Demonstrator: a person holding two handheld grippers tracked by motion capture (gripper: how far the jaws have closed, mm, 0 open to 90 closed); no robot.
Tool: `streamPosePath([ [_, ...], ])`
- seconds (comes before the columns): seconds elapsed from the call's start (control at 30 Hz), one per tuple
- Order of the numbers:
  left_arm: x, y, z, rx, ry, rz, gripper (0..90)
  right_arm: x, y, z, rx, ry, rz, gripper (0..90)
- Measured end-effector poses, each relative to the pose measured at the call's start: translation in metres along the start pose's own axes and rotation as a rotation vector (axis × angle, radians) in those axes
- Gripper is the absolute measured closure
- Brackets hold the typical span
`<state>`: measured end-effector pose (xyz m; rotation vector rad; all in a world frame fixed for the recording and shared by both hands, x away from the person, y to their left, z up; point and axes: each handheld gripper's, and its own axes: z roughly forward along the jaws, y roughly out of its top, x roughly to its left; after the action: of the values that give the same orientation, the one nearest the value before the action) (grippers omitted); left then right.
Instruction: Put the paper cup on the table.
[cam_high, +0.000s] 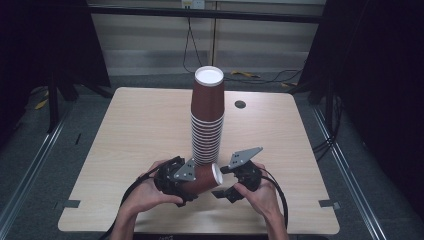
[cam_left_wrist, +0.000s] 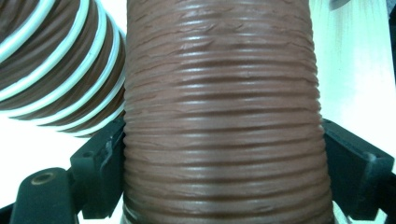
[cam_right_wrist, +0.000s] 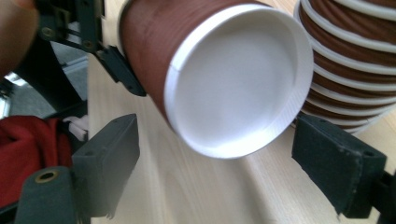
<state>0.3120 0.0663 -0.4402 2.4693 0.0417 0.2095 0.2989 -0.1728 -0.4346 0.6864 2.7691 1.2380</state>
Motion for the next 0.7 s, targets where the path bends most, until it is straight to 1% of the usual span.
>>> streamPosePath([
  [0.07,0.0,0.0,0.0,0.002,0.0,0.004,13.8,0.0,0.001,0.001,0.008,0.011,-0.003,16.0],
  [0.13,-0.001,0.001,0.001,0.009,0.005,0.01,13.9,0.0,0.002,0.002,0.024,0.003,-0.01,16.2],
  [0.17,-0.002,0.001,0.001,0.009,0.007,0.009,13.8,0.0,0.003,0.003,0.035,0.008,-0.015,16.3],
  [0.2,-0.002,0.001,0.001,0.017,0.004,0.016,13.8,0.0,0.004,0.003,0.039,0.017,-0.024,16.3],
  [0.23,-0.003,0.001,0.002,0.014,0.002,0.016,13.9,0.0,0.005,0.004,0.045,0.017,-0.028,16.3],
  [0.3,-0.004,0.002,0.002,0.034,-0.002,0.026,13.9,0.0,0.008,0.005,0.061,0.025,-0.045,16.3],
  [0.43,-0.005,0.003,0.002,0.047,0.001,0.029,13.9,0.001,0.011,0.007,0.092,0.027,-0.053,16.1],
  [0.47,-0.005,0.003,0.002,0.055,0.001,0.035,13.9,0.001,0.011,0.007,0.095,0.033,-0.055,16.1],
  [0.53,-0.006,0.004,0.002,0.054,0.004,0.034,13.9,0.0,0.011,0.008,0.096,0.037,-0.056,16.1],
  [0.57,-0.006,0.004,0.002,0.052,0.001,0.036,13.9,0.0,0.011,0.007,0.103,0.037,-0.045,16.2],
  [0.6,-0.007,0.005,0.002,0.055,0.001,0.04,13.9,-0.001,0.011,0.007,0.097,0.037,-0.054,16.3],
  [0.63,-0.007,0.005,0.003,0.056,0.004,0.044,14.0,-0.001,0.011,0.007,0.096,0.038,-0.054,16.3],
  [0.67,-0.007,0.006,0.003,0.065,-0.001,0.052,14.0,-0.001,0.011,0.007,0.099,0.042,-0.055,16.3],
  [0.7,-0.009,0.006,0.004,0.049,0.002,0.031,14.0,-0.001,0.011,0.006,0.098,0.046,-0.051,16.1],
])
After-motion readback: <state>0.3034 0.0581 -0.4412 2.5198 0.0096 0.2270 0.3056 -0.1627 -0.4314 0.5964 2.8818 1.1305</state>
